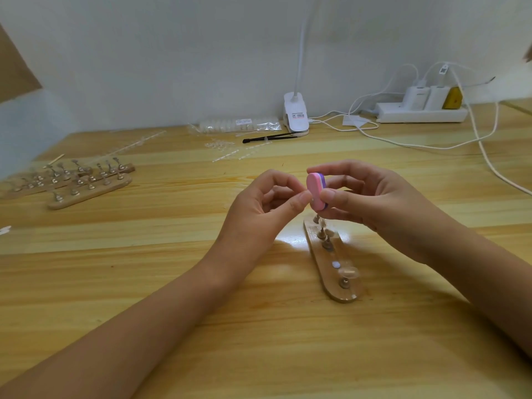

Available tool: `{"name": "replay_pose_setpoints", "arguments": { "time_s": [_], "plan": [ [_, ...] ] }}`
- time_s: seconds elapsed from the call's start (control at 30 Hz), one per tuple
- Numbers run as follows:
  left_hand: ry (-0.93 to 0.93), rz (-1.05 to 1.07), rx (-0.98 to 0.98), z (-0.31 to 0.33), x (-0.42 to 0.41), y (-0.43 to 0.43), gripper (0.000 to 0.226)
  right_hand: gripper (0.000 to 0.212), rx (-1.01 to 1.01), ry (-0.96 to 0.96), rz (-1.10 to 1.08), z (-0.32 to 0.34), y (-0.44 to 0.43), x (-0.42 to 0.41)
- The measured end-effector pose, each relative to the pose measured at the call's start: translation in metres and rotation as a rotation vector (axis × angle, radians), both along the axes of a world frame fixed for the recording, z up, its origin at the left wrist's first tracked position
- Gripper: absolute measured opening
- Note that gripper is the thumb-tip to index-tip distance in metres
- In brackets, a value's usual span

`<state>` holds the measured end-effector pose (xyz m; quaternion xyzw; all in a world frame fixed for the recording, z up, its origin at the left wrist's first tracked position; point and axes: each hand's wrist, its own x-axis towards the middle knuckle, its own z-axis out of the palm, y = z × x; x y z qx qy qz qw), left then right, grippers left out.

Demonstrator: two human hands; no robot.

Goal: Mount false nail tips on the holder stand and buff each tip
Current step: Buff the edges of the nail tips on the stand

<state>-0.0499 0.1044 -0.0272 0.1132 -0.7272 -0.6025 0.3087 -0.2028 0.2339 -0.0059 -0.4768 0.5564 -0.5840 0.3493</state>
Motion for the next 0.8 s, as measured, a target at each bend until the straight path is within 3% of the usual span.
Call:
{"name": "replay_pose_setpoints", "arguments": {
  "time_s": [0.5,0.67,0.8],
  "plan": [
    [0.009,0.005,0.051,0.0009,0.0001,-0.0034,0.015,0.032,0.068,0.025,0.069,0.0012,0.0015,-0.0017],
    [-0.011,-0.021,0.01,-0.0002,-0.0008,-0.0007,0.01,0.036,-0.027,-0.045,-0.05,-0.0027,-0.0018,0.0],
    [-0.001,0.004,0.054,0.0001,-0.0003,-0.0028,0.01,0.033,0.043,-0.033,0.054,0.0011,0.0001,-0.001]
  ]
}}
